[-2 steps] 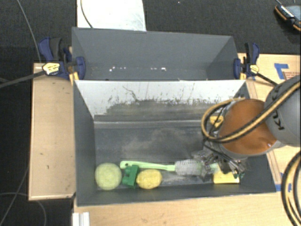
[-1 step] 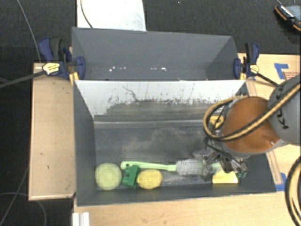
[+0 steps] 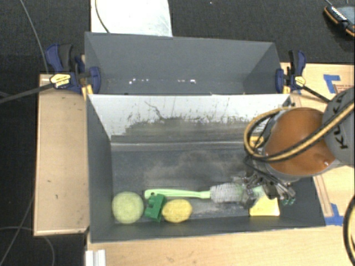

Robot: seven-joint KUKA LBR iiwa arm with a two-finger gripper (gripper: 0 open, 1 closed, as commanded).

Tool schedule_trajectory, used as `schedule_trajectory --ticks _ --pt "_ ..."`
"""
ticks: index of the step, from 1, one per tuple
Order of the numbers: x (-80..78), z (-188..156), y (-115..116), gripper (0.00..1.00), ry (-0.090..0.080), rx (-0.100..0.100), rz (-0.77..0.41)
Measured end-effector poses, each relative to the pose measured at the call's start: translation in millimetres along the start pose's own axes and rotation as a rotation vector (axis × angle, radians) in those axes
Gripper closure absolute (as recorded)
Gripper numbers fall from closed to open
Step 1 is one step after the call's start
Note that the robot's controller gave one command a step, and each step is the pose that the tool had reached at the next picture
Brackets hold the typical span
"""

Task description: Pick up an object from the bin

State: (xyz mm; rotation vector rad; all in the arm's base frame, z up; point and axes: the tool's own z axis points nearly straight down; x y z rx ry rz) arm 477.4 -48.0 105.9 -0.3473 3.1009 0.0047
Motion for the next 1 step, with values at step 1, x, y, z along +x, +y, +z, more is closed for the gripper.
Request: schedule_trajectory --ticks 1 --pt "-0.2 -3.8 0.0 1.00 -0.001 0.000 0.001"
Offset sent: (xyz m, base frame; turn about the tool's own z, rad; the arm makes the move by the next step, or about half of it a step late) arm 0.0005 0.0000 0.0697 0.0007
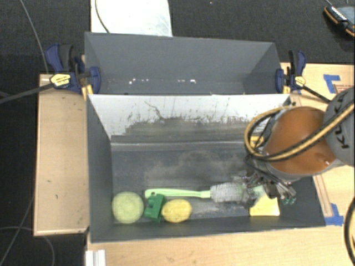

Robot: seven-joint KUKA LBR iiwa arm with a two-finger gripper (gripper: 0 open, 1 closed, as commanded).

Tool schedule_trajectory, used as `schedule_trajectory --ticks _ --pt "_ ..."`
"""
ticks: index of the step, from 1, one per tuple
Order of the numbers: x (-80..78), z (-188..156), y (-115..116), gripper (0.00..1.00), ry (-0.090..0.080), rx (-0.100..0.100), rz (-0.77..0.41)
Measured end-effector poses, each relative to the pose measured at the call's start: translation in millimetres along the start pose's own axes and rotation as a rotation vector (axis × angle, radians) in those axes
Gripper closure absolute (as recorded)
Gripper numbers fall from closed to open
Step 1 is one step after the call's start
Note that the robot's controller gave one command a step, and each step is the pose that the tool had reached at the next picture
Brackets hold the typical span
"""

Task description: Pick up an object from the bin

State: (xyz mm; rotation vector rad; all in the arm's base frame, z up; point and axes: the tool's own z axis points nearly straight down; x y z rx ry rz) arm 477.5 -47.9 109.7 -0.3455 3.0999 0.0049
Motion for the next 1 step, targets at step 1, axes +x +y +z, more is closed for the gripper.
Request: schedule_trajectory --ticks 1 --pt "1.8 -17.8 1.0 1.00 0.010 -0.004 0.002"
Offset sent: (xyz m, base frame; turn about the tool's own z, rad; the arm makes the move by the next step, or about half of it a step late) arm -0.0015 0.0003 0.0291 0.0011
